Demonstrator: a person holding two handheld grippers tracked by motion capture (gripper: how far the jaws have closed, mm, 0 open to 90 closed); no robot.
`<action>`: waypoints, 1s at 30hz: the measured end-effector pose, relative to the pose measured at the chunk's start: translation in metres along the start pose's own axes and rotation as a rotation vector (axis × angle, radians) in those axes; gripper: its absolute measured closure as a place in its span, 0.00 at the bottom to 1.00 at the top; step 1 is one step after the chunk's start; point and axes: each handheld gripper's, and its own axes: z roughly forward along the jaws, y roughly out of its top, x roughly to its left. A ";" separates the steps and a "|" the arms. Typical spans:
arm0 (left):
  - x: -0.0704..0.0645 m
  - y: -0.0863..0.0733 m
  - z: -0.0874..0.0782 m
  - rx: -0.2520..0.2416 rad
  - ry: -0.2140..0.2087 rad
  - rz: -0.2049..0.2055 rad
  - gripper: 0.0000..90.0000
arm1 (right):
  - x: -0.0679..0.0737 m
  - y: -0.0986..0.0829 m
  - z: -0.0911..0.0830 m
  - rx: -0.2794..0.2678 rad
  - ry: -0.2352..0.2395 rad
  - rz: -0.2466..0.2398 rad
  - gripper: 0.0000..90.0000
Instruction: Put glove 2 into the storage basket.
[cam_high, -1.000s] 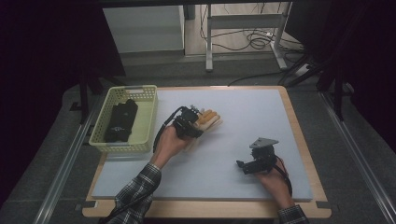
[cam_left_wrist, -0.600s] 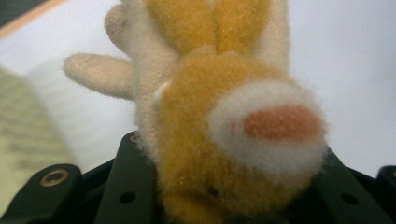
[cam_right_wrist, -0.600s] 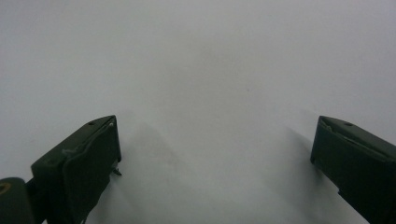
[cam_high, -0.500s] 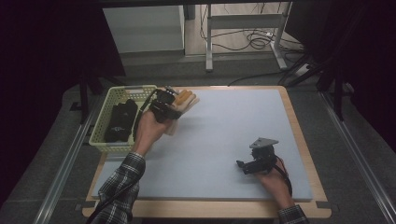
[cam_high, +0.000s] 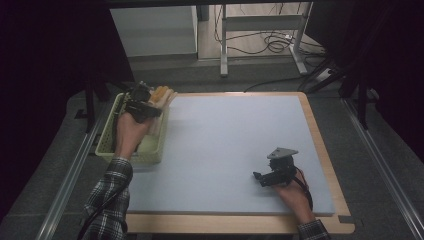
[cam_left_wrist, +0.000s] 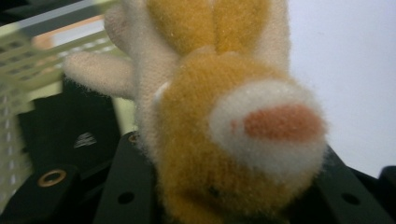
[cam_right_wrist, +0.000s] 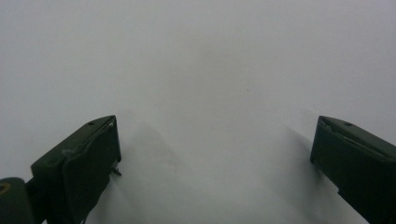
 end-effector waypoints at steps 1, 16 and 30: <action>0.006 -0.001 0.000 0.001 0.008 -0.014 0.66 | 0.000 0.000 0.000 0.000 0.000 0.000 0.01; 0.041 -0.022 0.051 0.106 0.087 -0.100 0.65 | 0.000 0.000 0.000 -0.001 -0.001 0.000 0.01; 0.029 -0.018 0.107 0.191 0.048 -0.088 0.63 | 0.000 0.000 0.000 -0.002 0.000 0.001 0.01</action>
